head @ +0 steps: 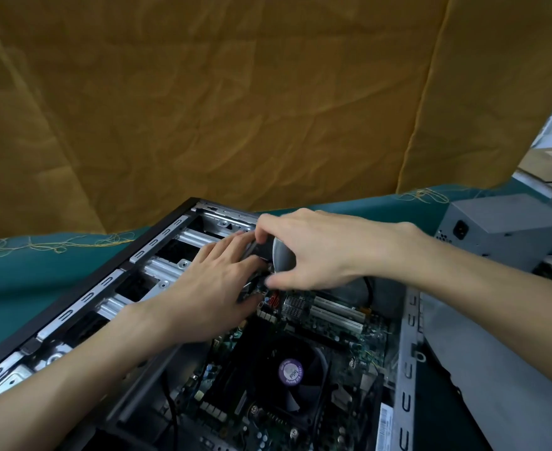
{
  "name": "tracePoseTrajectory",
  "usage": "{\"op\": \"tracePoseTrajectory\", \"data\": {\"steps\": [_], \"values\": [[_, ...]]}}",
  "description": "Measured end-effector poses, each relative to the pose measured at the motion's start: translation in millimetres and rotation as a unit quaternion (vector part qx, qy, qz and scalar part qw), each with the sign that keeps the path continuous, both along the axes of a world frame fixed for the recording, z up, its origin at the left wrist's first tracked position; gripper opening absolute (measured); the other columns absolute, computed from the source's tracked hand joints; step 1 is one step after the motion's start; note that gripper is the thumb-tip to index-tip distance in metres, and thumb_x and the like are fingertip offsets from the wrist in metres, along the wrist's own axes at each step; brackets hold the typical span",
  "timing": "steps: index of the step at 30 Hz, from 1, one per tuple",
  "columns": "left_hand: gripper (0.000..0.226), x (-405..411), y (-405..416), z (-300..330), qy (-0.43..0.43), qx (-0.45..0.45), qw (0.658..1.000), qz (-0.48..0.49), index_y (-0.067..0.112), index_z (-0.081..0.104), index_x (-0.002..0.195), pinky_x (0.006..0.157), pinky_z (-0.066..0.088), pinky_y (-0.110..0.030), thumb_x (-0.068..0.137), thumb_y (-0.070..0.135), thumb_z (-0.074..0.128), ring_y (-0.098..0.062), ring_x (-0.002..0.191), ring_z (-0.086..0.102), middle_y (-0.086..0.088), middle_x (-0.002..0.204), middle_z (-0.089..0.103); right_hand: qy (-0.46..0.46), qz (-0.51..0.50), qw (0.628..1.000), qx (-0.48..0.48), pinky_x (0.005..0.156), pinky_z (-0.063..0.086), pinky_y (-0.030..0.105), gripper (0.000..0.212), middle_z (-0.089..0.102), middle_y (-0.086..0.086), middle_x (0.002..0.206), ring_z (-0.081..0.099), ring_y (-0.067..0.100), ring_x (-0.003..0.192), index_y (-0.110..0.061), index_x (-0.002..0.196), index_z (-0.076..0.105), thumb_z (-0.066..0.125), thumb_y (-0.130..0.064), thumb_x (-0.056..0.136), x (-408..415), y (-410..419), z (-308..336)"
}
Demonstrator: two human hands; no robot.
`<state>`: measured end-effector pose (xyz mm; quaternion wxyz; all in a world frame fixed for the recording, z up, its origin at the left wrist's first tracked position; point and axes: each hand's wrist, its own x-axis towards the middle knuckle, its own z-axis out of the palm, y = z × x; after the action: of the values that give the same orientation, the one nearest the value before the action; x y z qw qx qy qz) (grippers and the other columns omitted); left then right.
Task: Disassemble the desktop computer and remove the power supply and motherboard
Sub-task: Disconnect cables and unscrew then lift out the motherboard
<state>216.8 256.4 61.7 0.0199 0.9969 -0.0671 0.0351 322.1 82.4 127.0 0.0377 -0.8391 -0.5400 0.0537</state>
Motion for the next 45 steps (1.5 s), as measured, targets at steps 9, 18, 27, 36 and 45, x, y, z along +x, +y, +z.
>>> {"op": "tracePoseTrajectory", "data": {"steps": [9,18,27,36,45], "values": [[0.049,0.1,0.5,-1.0,0.003,0.014,1.0,-0.004,0.033,0.043,0.142,0.12,0.018,-0.037,0.097,0.051,0.048,-0.018,0.153,0.009,0.005,0.161,0.012,0.129,0.013,0.991,-0.009,0.074,0.051,0.039,0.037,0.067,-0.01,0.098,0.059,0.013,0.092,-0.028,0.116,0.046,0.071,-0.033,0.089,2.9,-5.2,5.8],[0.056,-1.3,-1.1,0.6,0.006,0.019,1.0,-0.009,0.035,0.033,0.149,0.12,0.019,-0.037,0.097,0.051,0.048,-0.02,0.153,0.01,0.004,0.161,0.015,0.166,0.039,0.983,0.059,0.067,0.051,0.031,0.037,0.065,-0.009,0.098,0.059,0.005,0.08,-0.027,0.107,0.054,0.076,-0.013,0.081,0.9,-7.5,-0.8],[0.061,-1.1,-2.7,-0.6,0.007,0.025,1.0,-0.005,0.033,0.026,0.153,0.123,0.013,-0.037,0.099,0.051,0.047,-0.019,0.155,0.002,0.004,0.165,0.003,0.079,0.046,0.996,0.017,0.073,0.051,0.044,0.029,0.059,-0.008,0.1,0.058,0.018,0.092,-0.031,0.103,0.053,0.07,-0.017,0.084,-1.6,-8.2,-0.1],[0.059,-2.1,-4.3,-1.2,-0.001,0.016,1.0,-0.008,0.032,0.032,0.151,0.124,0.014,-0.04,0.097,0.047,0.05,-0.02,0.156,0.002,0.004,0.165,0.006,0.069,0.035,0.997,0.021,0.071,0.051,0.042,0.028,0.067,-0.009,0.096,0.062,0.017,0.089,-0.029,0.109,0.051,0.069,-0.026,0.088,2.8,-8.8,-0.3],[0.04,-8.8,-36.4,7.1,-0.104,-0.149,0.983,-0.002,0.009,0.058,0.132,0.103,0.042,-0.029,0.093,0.001,0.058,-0.02,0.122,0.052,-0.003,0.133,0.052,0.124,0.014,0.99,0.067,0.065,0.05,0.037,0.042,0.063,-0.009,0.087,0.061,0.011,0.082,-0.028,0.115,0.046,0.071,-0.015,0.084,10.9,-15.3,-9.4]]}}
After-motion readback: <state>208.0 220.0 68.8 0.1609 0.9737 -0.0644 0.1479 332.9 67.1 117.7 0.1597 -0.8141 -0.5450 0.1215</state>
